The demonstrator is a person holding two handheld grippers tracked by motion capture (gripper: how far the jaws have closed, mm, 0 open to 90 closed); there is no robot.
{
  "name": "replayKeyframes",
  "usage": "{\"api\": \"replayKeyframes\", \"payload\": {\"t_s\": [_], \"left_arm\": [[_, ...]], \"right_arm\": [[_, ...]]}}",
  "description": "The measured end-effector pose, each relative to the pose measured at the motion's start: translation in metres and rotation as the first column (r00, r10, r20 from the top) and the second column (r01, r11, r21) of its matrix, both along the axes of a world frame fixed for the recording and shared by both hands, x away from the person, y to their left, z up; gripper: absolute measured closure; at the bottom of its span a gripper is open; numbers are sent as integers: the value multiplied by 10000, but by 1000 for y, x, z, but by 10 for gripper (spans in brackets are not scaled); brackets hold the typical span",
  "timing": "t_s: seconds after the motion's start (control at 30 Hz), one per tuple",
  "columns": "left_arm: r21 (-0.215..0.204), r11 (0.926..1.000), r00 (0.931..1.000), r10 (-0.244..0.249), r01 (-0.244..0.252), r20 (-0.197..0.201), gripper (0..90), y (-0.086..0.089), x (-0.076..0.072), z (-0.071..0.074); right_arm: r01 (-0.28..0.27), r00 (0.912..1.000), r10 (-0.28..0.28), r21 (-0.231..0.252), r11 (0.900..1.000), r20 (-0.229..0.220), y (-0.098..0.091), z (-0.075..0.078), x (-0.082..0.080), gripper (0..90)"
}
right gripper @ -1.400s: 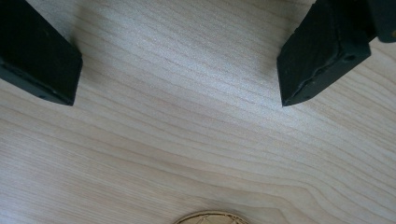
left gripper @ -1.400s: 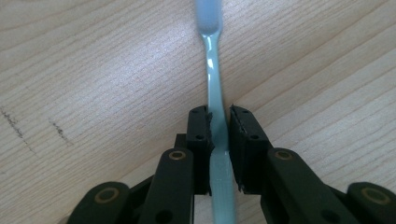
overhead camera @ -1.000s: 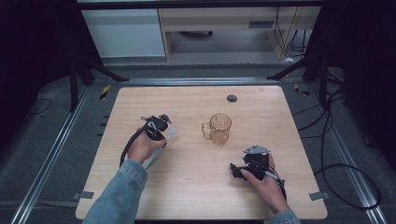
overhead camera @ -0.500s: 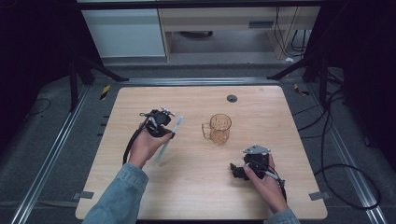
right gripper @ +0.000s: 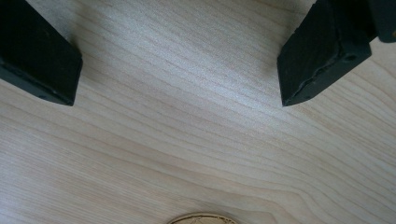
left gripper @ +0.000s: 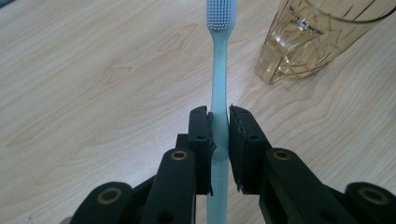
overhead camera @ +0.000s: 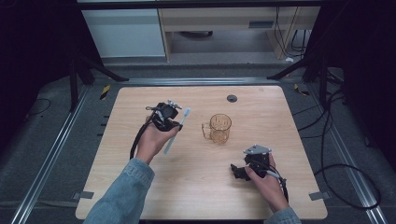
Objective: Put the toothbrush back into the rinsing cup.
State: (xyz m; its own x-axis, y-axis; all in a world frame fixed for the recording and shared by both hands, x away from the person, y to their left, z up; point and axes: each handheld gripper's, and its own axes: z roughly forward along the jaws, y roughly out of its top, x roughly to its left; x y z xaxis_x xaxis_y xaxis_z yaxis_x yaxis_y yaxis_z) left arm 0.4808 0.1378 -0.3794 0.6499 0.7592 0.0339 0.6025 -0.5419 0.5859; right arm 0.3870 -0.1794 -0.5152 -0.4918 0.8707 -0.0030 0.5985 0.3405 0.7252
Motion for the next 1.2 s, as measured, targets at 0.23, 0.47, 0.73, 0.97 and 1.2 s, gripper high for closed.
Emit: {"api": "replayKeyframes", "payload": {"t_s": [0.23,0.47,0.73,0.97,1.2], "left_arm": [[420,9990,9998,-184,181,75,788,-9,4,8],[292,9996,9993,-68,57,369,788,-12,2,14],[-191,9996,9954,-193,212,935,788,-21,-6,21],[-131,9987,9788,-458,494,1996,788,-31,-30,28],[-304,9985,9774,-373,446,2079,788,-34,-32,26]], "right_arm": [[-49,10000,49,-40,10000,42,-2,0,-2,11],[-215,9997,216,-109,9997,83,-4,0,-4,12],[-132,9999,132,-37,9999,13,-4,0,-5,9],[-125,9998,126,90,9999,-129,-4,1,-7,9],[-189,9998,189,-33,9998,-3,-5,0,-6,8]]}}
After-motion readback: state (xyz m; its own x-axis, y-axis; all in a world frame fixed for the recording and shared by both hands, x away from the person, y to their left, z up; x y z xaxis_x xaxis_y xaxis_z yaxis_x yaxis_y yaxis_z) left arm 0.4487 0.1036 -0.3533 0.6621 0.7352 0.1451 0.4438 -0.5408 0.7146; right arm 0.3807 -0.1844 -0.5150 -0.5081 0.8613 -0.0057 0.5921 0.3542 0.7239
